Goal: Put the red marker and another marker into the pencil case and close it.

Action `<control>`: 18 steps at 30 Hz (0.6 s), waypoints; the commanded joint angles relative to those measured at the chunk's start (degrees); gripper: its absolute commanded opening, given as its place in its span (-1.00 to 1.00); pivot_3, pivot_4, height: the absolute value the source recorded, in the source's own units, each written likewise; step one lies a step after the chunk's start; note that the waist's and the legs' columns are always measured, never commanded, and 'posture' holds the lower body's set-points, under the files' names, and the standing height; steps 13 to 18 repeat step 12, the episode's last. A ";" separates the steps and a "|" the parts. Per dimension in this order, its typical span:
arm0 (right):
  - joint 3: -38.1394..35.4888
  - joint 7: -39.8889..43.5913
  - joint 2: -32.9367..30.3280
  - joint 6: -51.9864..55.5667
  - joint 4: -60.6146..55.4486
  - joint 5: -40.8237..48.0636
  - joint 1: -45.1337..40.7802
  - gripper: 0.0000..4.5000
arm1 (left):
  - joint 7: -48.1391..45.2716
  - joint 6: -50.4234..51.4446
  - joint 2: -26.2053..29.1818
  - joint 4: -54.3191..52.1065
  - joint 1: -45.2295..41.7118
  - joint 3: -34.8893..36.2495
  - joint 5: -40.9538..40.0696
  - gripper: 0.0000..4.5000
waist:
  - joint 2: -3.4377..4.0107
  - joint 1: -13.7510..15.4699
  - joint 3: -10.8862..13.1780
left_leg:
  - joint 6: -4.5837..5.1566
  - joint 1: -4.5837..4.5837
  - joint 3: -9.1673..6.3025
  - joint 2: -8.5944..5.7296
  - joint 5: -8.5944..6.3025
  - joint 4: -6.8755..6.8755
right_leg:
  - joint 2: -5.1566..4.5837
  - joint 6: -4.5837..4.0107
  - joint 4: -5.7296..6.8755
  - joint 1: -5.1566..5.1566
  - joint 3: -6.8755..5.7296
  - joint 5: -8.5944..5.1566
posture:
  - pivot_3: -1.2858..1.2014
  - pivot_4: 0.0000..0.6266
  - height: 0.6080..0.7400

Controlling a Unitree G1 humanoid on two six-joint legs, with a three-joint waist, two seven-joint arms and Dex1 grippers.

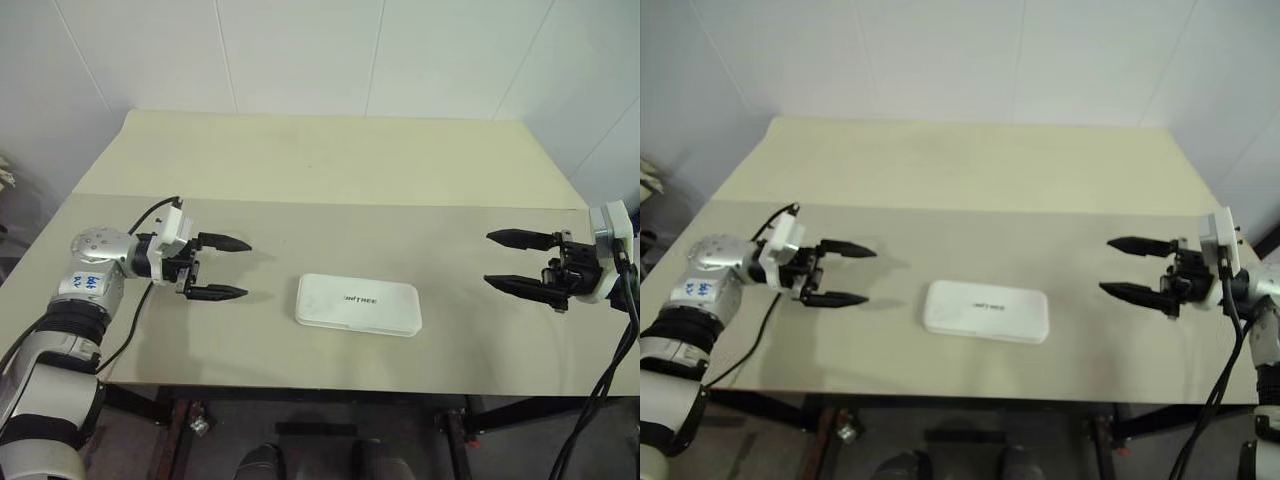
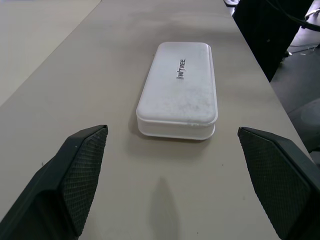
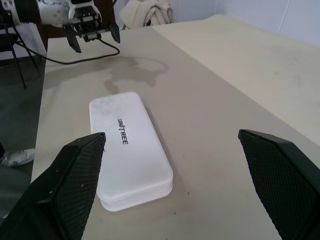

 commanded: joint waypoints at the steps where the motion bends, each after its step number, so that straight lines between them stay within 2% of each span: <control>1: -0.53 4.52 -2.22 -1.80 0.99 0.10 0.52 1.00 | -6.42 -0.47 0.59 -1.06 0.24 0.12 -1.57 0.96 | 0.00 0.00 0.00 | 0.00 0.00 0.00 0.00 0.00 -0.01 | 0.00 0.00 0.00 0.00 0.00 0.00 | 0.03 -0.52 1.00; 5: -0.69 4.50 -2.11 -1.05 -1.15 -0.59 0.44 1.00 | -6.42 2.95 0.49 -0.06 -2.45 -2.07 -3.50 0.96 | 0.00 0.01 0.00 | 0.00 0.00 0.00 0.00 0.00 0.01 | 0.00 -0.01 0.00 -0.01 0.00 0.00 | 0.03 -0.52 1.00; 12: -2.81 -0.03 0.91 0.44 -12.68 2.56 5.28 1.00 | -6.42 1.84 -1.48 2.15 -5.68 -4.38 -3.79 0.96 | 0.00 0.08 0.00 | -0.01 -0.01 0.00 -0.02 0.00 -0.02 | 0.01 -0.01 0.01 -0.01 -0.01 -0.01 | 0.03 -0.52 1.00; 18: -2.81 -0.03 0.91 0.44 -12.68 2.56 5.28 1.00 | -6.42 1.84 -1.48 2.15 -5.68 -4.38 -3.79 0.96 | 0.00 0.08 0.00 | -0.01 -0.01 0.00 -0.02 0.00 -0.02 | 0.01 -0.01 0.01 -0.01 -0.01 -0.01 | 0.03 -0.52 1.00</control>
